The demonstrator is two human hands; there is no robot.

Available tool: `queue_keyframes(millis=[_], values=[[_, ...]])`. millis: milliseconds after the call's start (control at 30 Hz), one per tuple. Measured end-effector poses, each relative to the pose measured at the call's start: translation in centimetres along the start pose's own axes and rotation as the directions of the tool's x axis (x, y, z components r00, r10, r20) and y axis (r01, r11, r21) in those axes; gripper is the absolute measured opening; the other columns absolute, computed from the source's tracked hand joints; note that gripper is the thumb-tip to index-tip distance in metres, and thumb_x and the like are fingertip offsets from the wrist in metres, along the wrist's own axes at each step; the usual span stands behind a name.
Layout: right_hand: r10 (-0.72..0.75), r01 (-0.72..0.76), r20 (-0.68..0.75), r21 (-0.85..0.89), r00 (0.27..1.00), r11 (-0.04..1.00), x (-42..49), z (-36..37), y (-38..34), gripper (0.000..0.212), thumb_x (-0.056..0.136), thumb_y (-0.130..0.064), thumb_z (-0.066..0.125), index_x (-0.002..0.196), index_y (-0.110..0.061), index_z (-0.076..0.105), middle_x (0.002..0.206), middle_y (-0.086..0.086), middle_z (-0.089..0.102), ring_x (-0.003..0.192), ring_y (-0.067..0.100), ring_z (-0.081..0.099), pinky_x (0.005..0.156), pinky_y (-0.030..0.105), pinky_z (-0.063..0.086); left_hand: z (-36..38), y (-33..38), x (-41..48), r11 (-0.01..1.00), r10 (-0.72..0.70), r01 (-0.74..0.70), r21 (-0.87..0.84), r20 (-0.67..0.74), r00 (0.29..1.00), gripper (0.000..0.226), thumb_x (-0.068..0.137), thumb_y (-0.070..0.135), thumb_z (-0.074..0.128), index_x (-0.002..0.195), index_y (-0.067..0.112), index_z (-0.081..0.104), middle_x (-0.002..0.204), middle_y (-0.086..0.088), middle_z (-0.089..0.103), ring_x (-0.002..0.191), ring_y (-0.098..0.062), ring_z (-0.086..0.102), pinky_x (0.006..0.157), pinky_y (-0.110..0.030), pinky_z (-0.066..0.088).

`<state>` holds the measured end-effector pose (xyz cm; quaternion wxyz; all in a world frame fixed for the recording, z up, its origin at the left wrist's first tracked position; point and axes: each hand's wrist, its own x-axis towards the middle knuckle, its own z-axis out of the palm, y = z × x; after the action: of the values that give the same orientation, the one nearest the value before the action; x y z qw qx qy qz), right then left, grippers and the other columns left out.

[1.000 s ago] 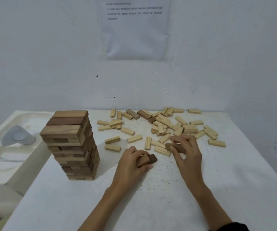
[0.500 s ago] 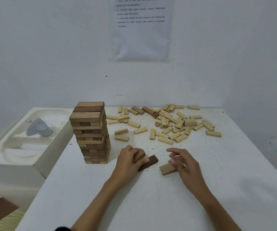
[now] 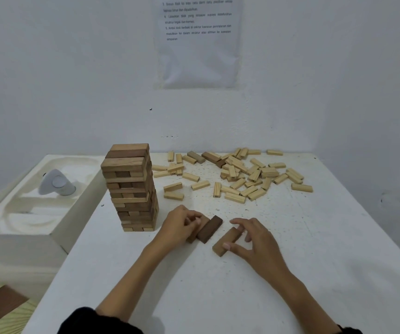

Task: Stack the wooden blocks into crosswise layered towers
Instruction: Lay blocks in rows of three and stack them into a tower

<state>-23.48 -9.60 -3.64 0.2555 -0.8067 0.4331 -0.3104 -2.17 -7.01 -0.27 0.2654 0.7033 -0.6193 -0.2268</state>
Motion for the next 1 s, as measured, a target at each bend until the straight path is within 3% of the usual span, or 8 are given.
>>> queue_keyframes(millis=[133, 200, 300, 400, 500, 700, 833, 1000], values=[[-0.01, 0.009, 0.011, 0.078, 1.0, 0.997, 0.7, 0.4, -0.2, 0.046, 0.079, -0.037, 0.071, 0.119, -0.038, 0.049, 0.1, -0.018, 0.054, 0.087, 0.0, 0.049, 0.072, 0.012, 0.034, -0.4, 0.8, -0.4, 1.0, 0.02, -0.018, -0.025, 0.049, 0.999, 0.029, 0.092, 0.021, 0.059, 0.12, 0.014, 0.063, 0.101, -0.001, 0.056, 0.083, -0.01, 0.053, 0.077, -0.02, 0.044], [0.001, -0.003, 0.023, 0.117, 1.0, 0.993, 0.9, 0.0, 0.1, 0.048, 0.077, -0.045, 0.069, 0.118, -0.044, 0.043, 0.106, -0.02, 0.053, 0.094, -0.001, 0.048, 0.075, 0.015, 0.034, -1.1, 1.0, -0.5, 0.994, 0.029, -0.018, -0.106, 0.098, 0.995, 0.037, 0.089, 0.026, 0.064, 0.124, 0.017, 0.058, 0.109, -0.001, 0.055, 0.081, -0.009, 0.055, 0.076, -0.022, 0.048], [-0.015, 0.003, 0.157, 0.078, 0.988, 0.997, 1.2, -0.9, 0.2, 0.081, 0.059, -0.073, 0.065, 0.129, -0.046, 0.035, 0.123, -0.03, 0.04, 0.113, -0.006, 0.034, 0.093, 0.017, 0.028, -2.2, 0.5, -0.6, 0.987, 0.072, -0.022, -0.158, 0.316, 0.946, 0.078, 0.075, 0.028, 0.078, 0.141, 0.026, 0.036, 0.131, 0.009, 0.041, 0.095, -0.007, 0.058, 0.08, -0.02, 0.051], [-0.004, 0.025, 0.287, -0.071, 0.958, 0.997, 1.4, -1.0, 0.1, 0.109, 0.046, -0.083, 0.054, 0.142, -0.043, 0.022, 0.132, -0.031, 0.026, 0.122, -0.005, 0.016, 0.102, 0.026, 0.016, -2.7, -0.2, -0.4, 0.99, 0.119, -0.071, -0.125, 0.439, 0.891, 0.102, 0.067, 0.019, 0.085, 0.146, 0.033, 0.022, 0.131, 0.019, 0.032, 0.102, -0.002, 0.052, 0.082, -0.015, 0.049], [-0.01, 0.029, 0.29, -0.06, 0.957, 0.998, 1.9, -1.0, 0.0, 0.104, 0.048, -0.081, 0.056, 0.14, -0.045, 0.021, 0.129, -0.033, 0.032, 0.121, -0.004, 0.021, 0.102, 0.026, 0.015, -2.3, -0.7, 0.1, 0.985, 0.17, -0.147, -0.087, 0.398, 0.901, 0.1, 0.066, 0.023, 0.086, 0.142, 0.041, 0.024, 0.131, 0.022, 0.038, 0.106, 0.003, 0.046, 0.08, -0.01, 0.042], [-0.014, 0.009, 0.342, 0.015, 0.94, 1.0, 2.9, -2.0, -0.2, 0.081, 0.07, -0.044, 0.078, 0.131, -0.051, 0.025, 0.117, -0.037, 0.028, 0.114, -0.004, 0.028, 0.103, 0.024, 0.018, -1.3, -1.2, 0.5, 0.973, 0.226, -0.2, -0.112, 0.32, 0.92, 0.087, 0.066, 0.028, 0.085, 0.138, 0.038, 0.037, 0.124, 0.015, 0.047, 0.104, 0.003, 0.046, 0.078, -0.004, 0.035], [-0.021, 0.039, 0.346, -0.047, 0.938, 0.998, 3.0, -1.6, 0.1, 0.087, 0.058, -0.067, 0.067, 0.131, -0.053, 0.023, 0.126, -0.03, 0.028, 0.121, -0.004, 0.02, 0.107, 0.029, 0.017, -0.8, -1.5, 0.4, 0.968, 0.244, -0.214, -0.128, 0.301, 0.922, 0.087, 0.065, 0.031, 0.086, 0.139, 0.029, 0.041, 0.122, 0.011, 0.043, 0.107, 0.003, 0.044, 0.082, -0.003, 0.034], [0.002, 0.042, 0.262, -0.161, 0.965, 0.986, 2.9, -1.2, 0.5, 0.098, 0.045, -0.084, 0.048, 0.134, -0.045, 0.035, 0.118, -0.022, 0.033, 0.113, 0.0, 0.024, 0.091, 0.025, 0.016, -0.4, -1.6, 0.5, 0.97, 0.237, -0.214, -0.115, 0.248, 0.939, 0.081, 0.064, 0.037, 0.086, 0.133, 0.029, 0.045, 0.12, 0.011, 0.042, 0.106, 0.005, 0.043, 0.08, -0.002, 0.034]])
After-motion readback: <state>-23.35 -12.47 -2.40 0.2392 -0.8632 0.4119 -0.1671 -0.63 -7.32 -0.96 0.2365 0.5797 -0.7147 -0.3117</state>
